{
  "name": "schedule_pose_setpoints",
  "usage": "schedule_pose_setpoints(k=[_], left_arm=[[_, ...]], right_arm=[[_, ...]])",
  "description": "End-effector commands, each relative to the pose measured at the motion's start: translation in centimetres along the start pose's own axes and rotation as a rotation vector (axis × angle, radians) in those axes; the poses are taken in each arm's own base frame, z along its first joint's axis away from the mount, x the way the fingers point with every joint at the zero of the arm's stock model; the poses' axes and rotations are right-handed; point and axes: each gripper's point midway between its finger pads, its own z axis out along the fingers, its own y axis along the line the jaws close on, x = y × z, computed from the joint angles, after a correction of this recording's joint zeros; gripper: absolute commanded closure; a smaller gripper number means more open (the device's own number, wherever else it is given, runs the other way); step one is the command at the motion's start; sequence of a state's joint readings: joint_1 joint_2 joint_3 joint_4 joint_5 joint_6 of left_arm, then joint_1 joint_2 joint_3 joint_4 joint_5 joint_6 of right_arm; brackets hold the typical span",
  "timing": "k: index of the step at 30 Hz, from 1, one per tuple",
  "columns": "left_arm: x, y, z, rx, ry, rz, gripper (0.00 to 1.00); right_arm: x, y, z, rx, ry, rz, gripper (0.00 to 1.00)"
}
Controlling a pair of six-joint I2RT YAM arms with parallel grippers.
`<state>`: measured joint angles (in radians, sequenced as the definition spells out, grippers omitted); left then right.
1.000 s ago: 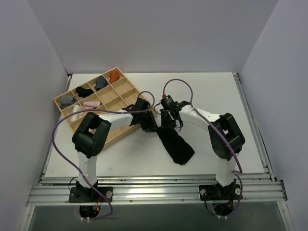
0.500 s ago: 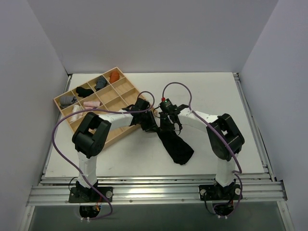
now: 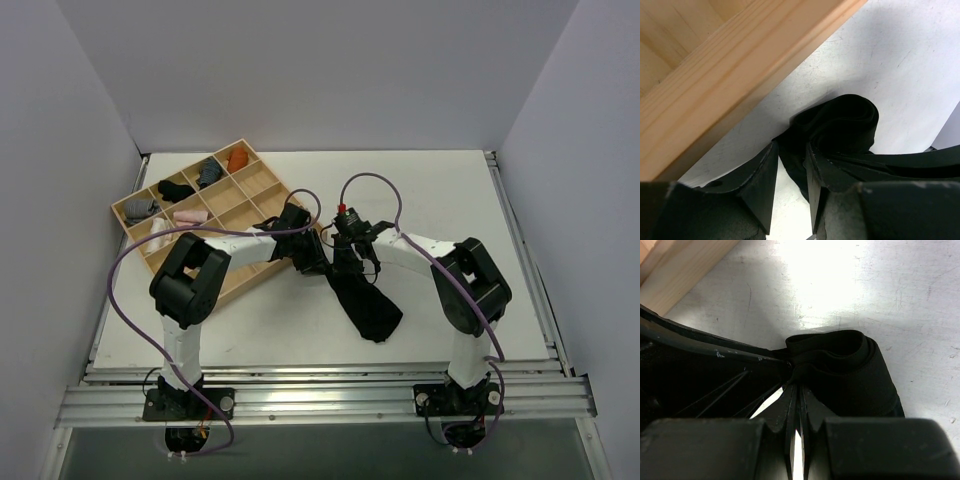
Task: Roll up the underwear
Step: Fold the underwear
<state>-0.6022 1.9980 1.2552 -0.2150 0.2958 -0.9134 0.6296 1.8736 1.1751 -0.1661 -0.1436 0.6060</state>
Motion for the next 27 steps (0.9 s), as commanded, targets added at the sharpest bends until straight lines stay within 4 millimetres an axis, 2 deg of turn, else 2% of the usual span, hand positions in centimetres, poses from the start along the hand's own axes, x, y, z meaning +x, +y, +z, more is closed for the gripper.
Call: schedule_pose_setpoints(k=[1, 12, 13, 18, 25, 27], left_arm=[[-0.9, -2.5, -1.1, 0.076, -0.037, 0.025, 0.61], [0.4, -1.8, -0.5, 0.092, -0.003, 0.028, 0.6], [0.0, -2.8, -1.0, 0.136, -0.028, 0.037, 0.59], [-0.1, -3.6, -1.5, 0.182, -0.043, 0.047, 0.55], [0.8, -2.8, -1.1, 0.173, -0.012, 0.046, 0.55], [0.5, -3.5, -1.1, 0.212, -0.033, 0.06, 0.55]], right_arm=[[2.0, -1.1, 0.2, 0.042, 0.052, 0.005, 1.0], [2.0, -1.1, 0.1, 0.045, 0.051, 0.009, 1.0], [1.9, -1.1, 0.1, 0.045, 0.05, 0.012, 1.0], [2.1, -1.2, 0.1, 0.044, 0.052, 0.009, 1.0], [2.1, -1.3, -0.1, 0.05, 0.052, 0.009, 1.0], [2.1, -1.3, -0.1, 0.049, 0.053, 0.008, 1.0]])
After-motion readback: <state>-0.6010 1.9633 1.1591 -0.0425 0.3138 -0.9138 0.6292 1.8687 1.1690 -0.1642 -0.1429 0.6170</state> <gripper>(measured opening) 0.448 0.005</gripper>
